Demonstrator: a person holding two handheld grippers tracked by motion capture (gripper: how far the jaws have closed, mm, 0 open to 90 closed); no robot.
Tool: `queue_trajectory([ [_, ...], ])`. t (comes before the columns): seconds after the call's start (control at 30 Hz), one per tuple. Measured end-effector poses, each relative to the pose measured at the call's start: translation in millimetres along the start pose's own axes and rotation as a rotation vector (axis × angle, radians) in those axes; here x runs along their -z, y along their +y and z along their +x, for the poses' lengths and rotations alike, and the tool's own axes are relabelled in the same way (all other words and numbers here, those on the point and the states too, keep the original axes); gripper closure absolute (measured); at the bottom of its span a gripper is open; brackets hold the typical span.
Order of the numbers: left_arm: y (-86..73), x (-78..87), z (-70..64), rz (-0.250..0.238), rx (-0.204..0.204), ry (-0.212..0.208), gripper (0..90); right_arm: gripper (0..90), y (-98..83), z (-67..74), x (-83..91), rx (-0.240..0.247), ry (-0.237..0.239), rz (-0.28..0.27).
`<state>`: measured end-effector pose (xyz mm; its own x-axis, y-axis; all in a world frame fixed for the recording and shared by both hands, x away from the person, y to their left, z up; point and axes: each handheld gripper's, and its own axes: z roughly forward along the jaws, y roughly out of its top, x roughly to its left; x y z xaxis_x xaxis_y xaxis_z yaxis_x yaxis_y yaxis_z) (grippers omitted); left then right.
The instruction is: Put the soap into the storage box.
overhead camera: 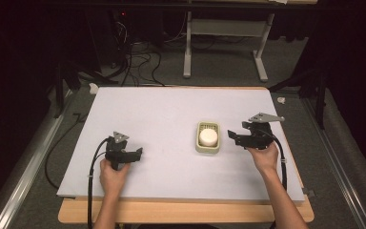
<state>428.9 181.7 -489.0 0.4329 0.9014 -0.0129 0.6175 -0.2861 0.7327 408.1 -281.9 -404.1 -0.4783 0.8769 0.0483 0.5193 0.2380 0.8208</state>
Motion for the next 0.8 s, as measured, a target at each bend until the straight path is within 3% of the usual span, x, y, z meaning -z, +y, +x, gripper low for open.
queue_trajectory([
  [0.8, -0.1, -0.1, -0.2, -0.002, 0.000, 0.001, 16.3, 28.2, -20.2, -15.6, 23.0, -0.042, -0.017, -0.007],
])
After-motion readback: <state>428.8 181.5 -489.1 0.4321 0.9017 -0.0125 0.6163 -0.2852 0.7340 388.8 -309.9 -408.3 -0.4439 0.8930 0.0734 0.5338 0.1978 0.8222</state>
